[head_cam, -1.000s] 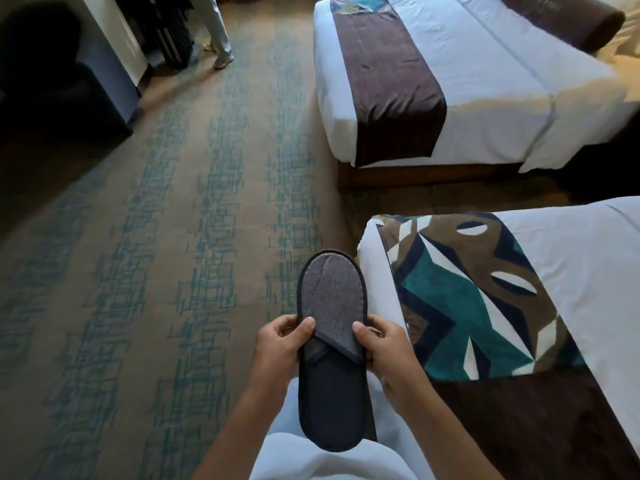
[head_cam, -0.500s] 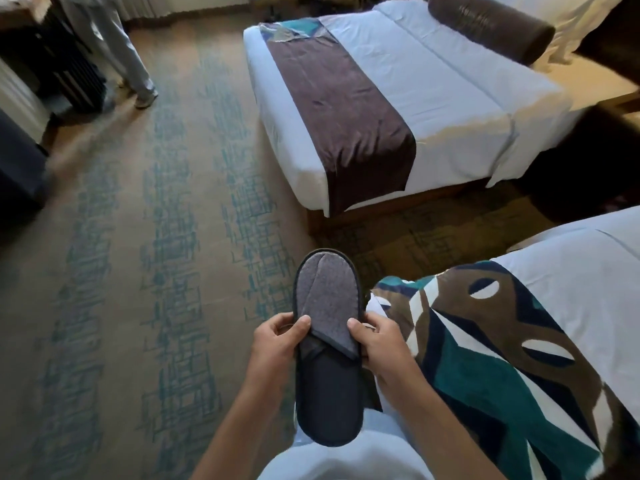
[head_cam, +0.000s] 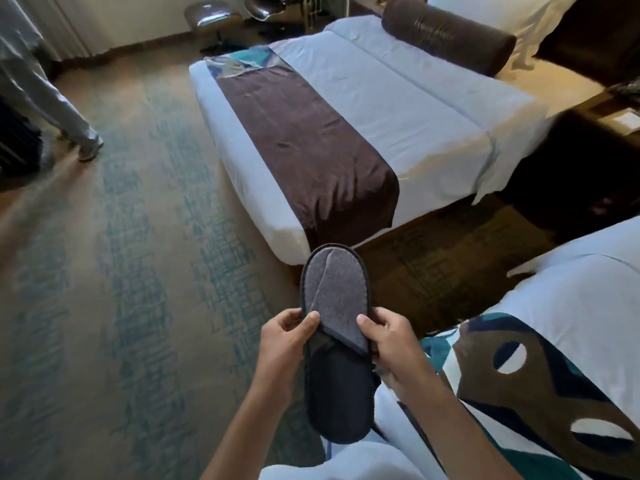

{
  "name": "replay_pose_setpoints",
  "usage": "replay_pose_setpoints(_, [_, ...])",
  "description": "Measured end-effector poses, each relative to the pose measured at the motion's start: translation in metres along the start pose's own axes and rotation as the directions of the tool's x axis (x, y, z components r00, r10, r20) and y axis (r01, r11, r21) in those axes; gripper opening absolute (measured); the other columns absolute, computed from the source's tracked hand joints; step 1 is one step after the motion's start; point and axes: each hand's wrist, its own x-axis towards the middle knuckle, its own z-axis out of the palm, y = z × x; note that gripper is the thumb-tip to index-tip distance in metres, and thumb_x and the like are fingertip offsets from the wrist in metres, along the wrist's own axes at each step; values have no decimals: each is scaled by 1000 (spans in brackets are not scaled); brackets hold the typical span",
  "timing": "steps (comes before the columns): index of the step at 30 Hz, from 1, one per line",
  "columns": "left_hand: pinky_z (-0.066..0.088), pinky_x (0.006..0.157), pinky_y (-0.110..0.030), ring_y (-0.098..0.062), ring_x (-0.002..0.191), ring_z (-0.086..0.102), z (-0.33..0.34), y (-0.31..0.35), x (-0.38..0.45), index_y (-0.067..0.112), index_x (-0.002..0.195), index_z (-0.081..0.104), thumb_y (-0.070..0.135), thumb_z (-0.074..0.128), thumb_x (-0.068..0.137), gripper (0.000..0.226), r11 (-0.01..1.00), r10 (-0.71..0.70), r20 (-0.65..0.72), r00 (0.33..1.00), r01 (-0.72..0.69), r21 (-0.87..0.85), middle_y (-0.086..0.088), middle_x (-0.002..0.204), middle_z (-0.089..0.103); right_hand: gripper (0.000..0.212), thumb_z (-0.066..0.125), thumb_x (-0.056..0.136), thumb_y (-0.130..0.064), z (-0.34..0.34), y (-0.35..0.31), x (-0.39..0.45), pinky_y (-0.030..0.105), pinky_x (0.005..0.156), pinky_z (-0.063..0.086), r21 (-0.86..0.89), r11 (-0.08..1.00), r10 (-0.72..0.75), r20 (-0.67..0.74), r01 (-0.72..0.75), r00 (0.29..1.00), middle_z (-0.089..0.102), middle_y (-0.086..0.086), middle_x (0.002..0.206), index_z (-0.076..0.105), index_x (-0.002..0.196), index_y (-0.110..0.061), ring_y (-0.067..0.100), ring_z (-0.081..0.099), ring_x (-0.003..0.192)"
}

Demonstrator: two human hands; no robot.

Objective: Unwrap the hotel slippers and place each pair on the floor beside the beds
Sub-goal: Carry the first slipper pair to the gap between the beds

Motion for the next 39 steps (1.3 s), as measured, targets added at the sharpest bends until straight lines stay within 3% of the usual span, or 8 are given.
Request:
replay_pose_setpoints(3, [54,71,-34,-21,78,70,32,30,54,11,83,76,15,73,86,6,1000,-3,42,999,2,31,-8,84,77,15,53,98,-11,-10,-43,44,27,69,62,33,999,-6,-16,7,1000,76,8,99,66,104,-7,13,75,80])
replay_pose_setpoints(8, [58,77,-41,-28,82,72,94,72,133,8,88,77,19,74,86,12,993,-13,133,991,-3,117,-15,90,77,23,52,98,-9,-48,-103,104,23,61,53,154,988,0,-54,8,999,68,-8,80,55,76,-14,8,65,74])
replay_pose_setpoints(15, [51,59,-30,-18,67,66,202,103,214,7,86,76,18,72,86,12,977,-62,328,943,-9,213,-8,75,74,15,58,95,-11,-115,-153,163,36,73,60,285,955,3,-281,80,960,76,16,104,69,102,-4,22,74,86])
replay_pose_setpoints(18, [53,67,-37,-24,68,65,251,109,248,7,85,76,20,73,86,13,962,-112,413,904,-5,272,-11,75,73,18,60,94,-14,-150,-164,189,36,77,58,331,937,31,-387,108,922,76,12,104,67,107,-5,22,73,94])
replay_pose_setpoints(22, [53,71,-50,-32,72,63,320,112,299,9,85,75,30,76,83,22,937,-173,513,841,-21,350,-23,81,70,50,63,93,-21,-197,-186,226,42,99,52,365,919,64,-516,151,854,65,6,122,48,138,-5,22,64,110])
replay_pose_setpoints(26, [43,53,-35,-26,56,55,395,117,350,9,81,75,29,74,84,20,908,-217,595,774,-62,413,-11,65,63,55,63,92,-25,-247,-209,268,42,106,45,394,898,92,-606,198,790,59,2,131,45,141,-9,21,57,118])
replay_pose_setpoints(32, [52,60,-34,-26,67,69,501,132,400,13,81,76,27,72,86,15,882,-283,702,654,-110,459,-6,71,74,85,73,62,-60,-318,-239,317,47,104,48,422,879,167,-710,222,685,58,-1,140,53,135,-22,21,57,125])
replay_pose_setpoints(39, [59,73,-47,-33,80,73,595,131,426,17,84,78,31,73,84,15,867,-279,758,590,-184,463,-9,80,77,79,74,60,-57,-394,-259,345,46,95,55,471,851,238,-741,234,627,64,2,131,58,130,-24,23,63,117])
